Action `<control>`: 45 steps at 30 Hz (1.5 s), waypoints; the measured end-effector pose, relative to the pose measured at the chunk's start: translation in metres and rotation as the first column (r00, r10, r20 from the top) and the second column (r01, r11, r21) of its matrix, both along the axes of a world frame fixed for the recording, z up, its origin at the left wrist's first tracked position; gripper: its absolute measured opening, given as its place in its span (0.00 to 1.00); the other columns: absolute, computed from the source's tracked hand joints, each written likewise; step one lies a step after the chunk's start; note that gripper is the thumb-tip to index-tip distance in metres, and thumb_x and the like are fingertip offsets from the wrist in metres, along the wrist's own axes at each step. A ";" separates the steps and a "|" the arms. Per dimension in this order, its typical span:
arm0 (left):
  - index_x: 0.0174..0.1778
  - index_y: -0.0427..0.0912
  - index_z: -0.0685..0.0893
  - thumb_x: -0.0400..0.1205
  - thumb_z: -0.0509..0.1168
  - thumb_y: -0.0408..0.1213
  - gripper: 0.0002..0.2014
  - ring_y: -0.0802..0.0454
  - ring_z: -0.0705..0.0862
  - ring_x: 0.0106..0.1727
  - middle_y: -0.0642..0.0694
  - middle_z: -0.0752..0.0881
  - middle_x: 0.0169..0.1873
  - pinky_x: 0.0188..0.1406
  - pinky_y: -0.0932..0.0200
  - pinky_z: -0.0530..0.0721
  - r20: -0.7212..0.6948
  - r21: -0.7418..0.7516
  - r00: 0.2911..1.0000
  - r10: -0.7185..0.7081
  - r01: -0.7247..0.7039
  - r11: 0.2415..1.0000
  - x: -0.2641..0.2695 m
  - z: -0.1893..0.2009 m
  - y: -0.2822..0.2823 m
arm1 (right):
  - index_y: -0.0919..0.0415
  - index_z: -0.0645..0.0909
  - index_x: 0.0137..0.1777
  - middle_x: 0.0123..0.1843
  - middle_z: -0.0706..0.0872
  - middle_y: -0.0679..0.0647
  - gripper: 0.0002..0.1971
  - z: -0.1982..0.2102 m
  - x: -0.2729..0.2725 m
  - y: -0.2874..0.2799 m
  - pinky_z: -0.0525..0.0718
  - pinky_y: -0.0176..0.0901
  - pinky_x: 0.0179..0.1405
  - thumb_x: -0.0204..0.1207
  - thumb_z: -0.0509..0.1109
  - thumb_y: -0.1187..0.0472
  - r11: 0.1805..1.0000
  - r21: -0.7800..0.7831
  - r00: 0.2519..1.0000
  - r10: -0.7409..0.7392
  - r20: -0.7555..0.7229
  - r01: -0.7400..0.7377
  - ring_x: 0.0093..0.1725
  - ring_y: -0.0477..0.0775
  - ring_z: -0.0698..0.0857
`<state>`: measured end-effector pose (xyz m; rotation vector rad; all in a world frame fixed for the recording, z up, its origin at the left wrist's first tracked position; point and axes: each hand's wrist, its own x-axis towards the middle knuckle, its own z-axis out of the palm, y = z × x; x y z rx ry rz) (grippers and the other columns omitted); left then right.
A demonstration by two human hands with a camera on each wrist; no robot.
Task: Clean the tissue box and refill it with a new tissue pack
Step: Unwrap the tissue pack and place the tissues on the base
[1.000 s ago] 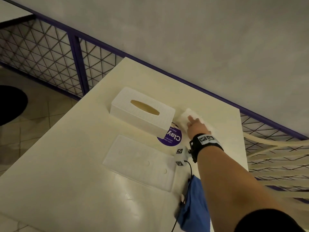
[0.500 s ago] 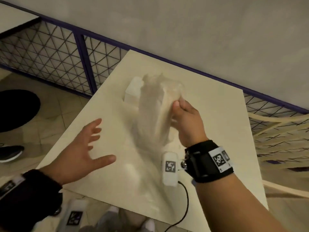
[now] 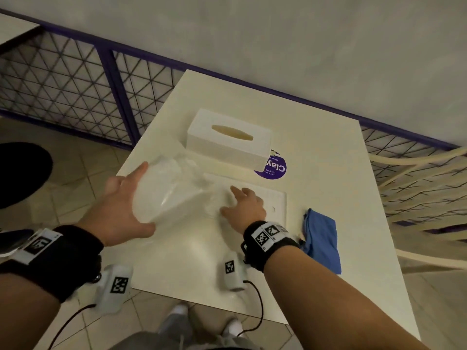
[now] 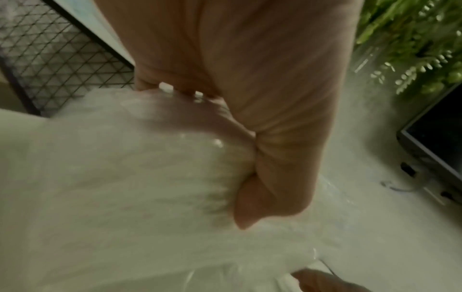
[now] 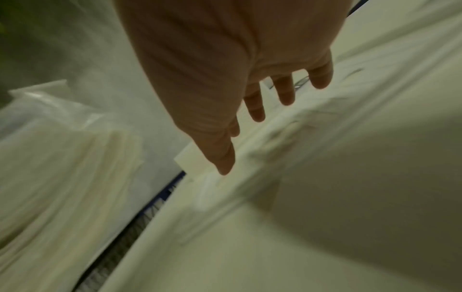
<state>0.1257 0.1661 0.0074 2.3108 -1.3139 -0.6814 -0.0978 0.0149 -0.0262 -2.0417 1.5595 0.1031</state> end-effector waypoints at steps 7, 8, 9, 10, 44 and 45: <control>0.76 0.76 0.35 0.54 0.74 0.56 0.64 0.42 0.58 0.76 0.47 0.58 0.76 0.80 0.42 0.53 0.309 0.206 0.887 -0.343 0.290 0.935 0.006 -0.015 -0.011 | 0.42 0.64 0.78 0.84 0.58 0.48 0.31 -0.022 -0.046 -0.021 0.60 0.70 0.78 0.75 0.65 0.41 1.000 0.026 0.984 -0.001 -0.180 0.006 0.83 0.59 0.55; 0.77 0.75 0.34 0.54 0.74 0.59 0.64 0.42 0.51 0.80 0.46 0.54 0.79 0.80 0.41 0.40 0.344 0.253 0.858 -0.381 0.306 0.918 0.006 -0.019 -0.012 | 0.43 0.63 0.79 0.84 0.57 0.48 0.32 -0.021 -0.050 -0.026 0.59 0.71 0.78 0.75 0.66 0.42 0.999 0.040 0.982 -0.003 -0.188 0.010 0.84 0.59 0.54; 0.78 0.73 0.34 0.54 0.74 0.65 0.65 0.43 0.43 0.83 0.46 0.46 0.82 0.76 0.42 0.27 0.354 0.295 0.842 -0.407 0.313 0.903 0.005 -0.022 -0.013 | 0.44 0.62 0.80 0.85 0.57 0.49 0.33 -0.019 -0.053 -0.029 0.59 0.71 0.78 0.75 0.66 0.43 0.999 0.043 0.982 -0.007 -0.190 0.015 0.84 0.59 0.54; 0.78 0.72 0.33 0.53 0.71 0.72 0.66 0.45 0.34 0.83 0.47 0.38 0.83 0.71 0.44 0.19 0.345 0.326 0.839 -0.422 0.314 0.892 0.004 -0.024 -0.013 | 0.45 0.62 0.80 0.84 0.58 0.50 0.33 -0.017 -0.053 -0.032 0.60 0.69 0.79 0.75 0.67 0.44 0.999 0.026 0.985 -0.021 -0.174 0.026 0.83 0.60 0.56; 0.81 0.66 0.35 0.74 0.33 0.77 0.40 0.43 0.34 0.84 0.46 0.38 0.85 0.68 0.39 0.17 0.480 0.171 0.829 -0.287 0.232 0.957 -0.012 -0.081 0.004 | 0.64 0.76 0.69 0.54 0.88 0.60 0.25 0.017 0.054 0.004 0.92 0.53 0.42 0.78 0.68 0.50 0.964 0.264 0.981 -0.027 0.192 -0.025 0.46 0.61 0.91; 0.81 0.66 0.35 0.74 0.33 0.77 0.40 0.43 0.35 0.84 0.46 0.39 0.85 0.68 0.39 0.16 0.481 0.169 0.829 -0.285 0.232 0.958 -0.012 -0.081 0.004 | 0.66 0.80 0.63 0.52 0.89 0.61 0.22 0.016 0.055 0.006 0.91 0.54 0.45 0.77 0.69 0.50 0.970 0.236 0.988 0.023 0.154 -0.059 0.47 0.62 0.90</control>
